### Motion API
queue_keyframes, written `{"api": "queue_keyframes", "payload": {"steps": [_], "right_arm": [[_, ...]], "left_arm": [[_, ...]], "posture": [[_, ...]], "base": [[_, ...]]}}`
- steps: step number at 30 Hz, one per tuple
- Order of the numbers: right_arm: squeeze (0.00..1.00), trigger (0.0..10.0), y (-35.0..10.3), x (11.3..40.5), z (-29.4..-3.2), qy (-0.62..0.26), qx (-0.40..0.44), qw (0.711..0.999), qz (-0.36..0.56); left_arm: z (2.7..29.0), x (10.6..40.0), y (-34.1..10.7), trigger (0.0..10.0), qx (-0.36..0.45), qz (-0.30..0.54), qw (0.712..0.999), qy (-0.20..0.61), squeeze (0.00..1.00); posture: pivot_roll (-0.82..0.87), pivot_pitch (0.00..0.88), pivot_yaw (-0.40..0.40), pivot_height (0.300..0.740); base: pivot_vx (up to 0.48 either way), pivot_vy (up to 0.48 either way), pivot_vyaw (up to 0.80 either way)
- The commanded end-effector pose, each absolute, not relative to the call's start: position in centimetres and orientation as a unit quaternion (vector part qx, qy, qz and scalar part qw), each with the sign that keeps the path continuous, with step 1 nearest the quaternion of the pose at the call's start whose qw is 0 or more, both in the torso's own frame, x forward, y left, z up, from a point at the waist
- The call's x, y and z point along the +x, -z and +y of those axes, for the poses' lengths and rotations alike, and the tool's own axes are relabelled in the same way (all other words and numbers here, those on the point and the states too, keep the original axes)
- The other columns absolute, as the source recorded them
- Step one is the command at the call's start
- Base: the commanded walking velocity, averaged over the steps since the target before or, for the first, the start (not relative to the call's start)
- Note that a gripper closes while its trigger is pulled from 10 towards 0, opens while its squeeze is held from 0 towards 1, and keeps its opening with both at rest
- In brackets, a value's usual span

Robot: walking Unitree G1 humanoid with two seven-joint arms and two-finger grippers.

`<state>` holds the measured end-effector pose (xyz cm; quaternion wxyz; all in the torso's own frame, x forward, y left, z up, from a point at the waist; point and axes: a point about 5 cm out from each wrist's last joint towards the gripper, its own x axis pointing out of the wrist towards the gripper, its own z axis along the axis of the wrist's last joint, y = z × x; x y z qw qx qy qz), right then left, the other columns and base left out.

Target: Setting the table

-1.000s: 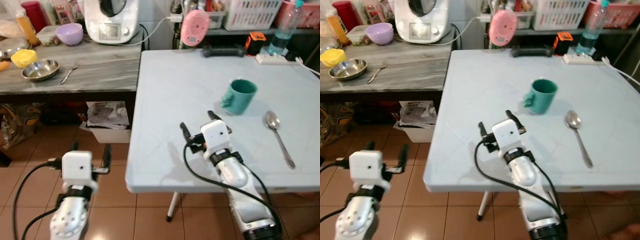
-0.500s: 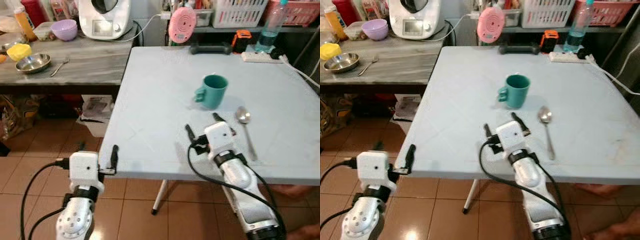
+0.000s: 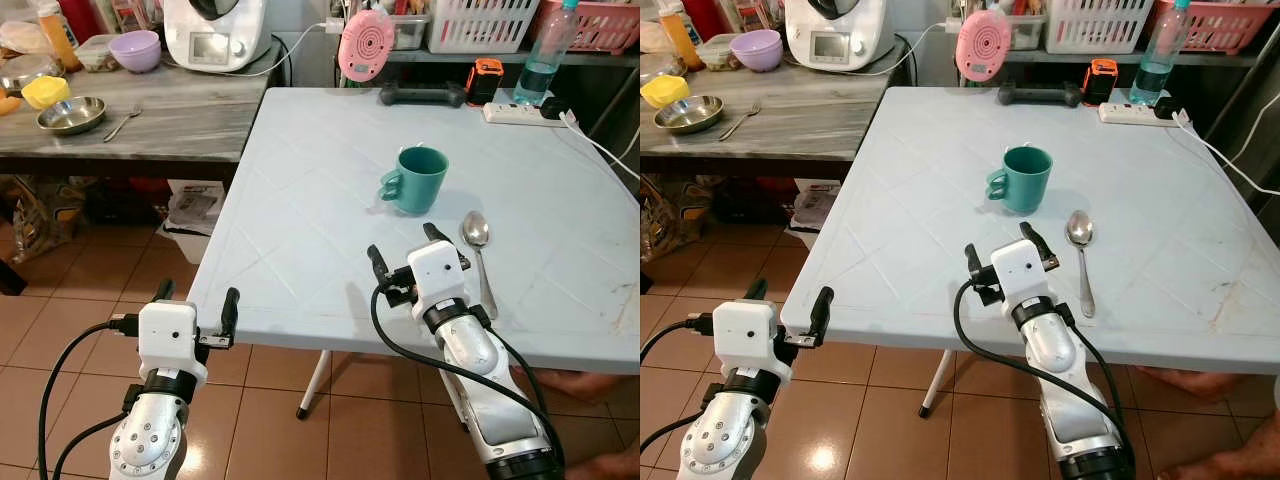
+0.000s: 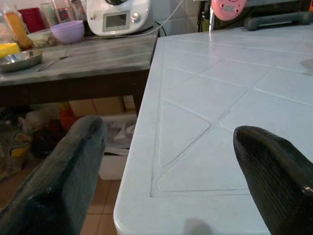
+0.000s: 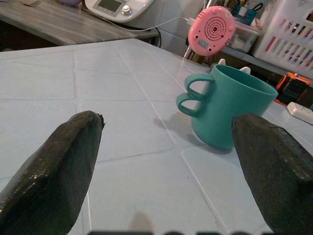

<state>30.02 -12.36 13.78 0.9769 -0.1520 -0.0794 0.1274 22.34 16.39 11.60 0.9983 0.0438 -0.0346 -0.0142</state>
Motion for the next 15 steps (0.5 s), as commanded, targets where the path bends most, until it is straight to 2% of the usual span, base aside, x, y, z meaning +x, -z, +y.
{"api": "queue_keyframes", "payload": {"steps": [1,15], "right_arm": [[0.0,10.0,-13.96,30.17,-12.15,-0.129,-0.153,0.976,-0.085],[0.0,10.0,-14.28,30.13,-12.53,-0.116,-0.15,0.977,-0.093]], "left_arm": [[16.52,22.29,-12.13,10.0,0.045,-0.045,0.998,0.016,0.0],[16.22,22.17,-12.57,10.0,0.028,-0.059,0.997,0.041,0.0]], "posture": [[-0.05,0.108,0.036,0.74],[-0.05,0.107,0.039,0.74]], "base": [[0.0,-0.27,0.0],[0.0,0.0,0.0]]}}
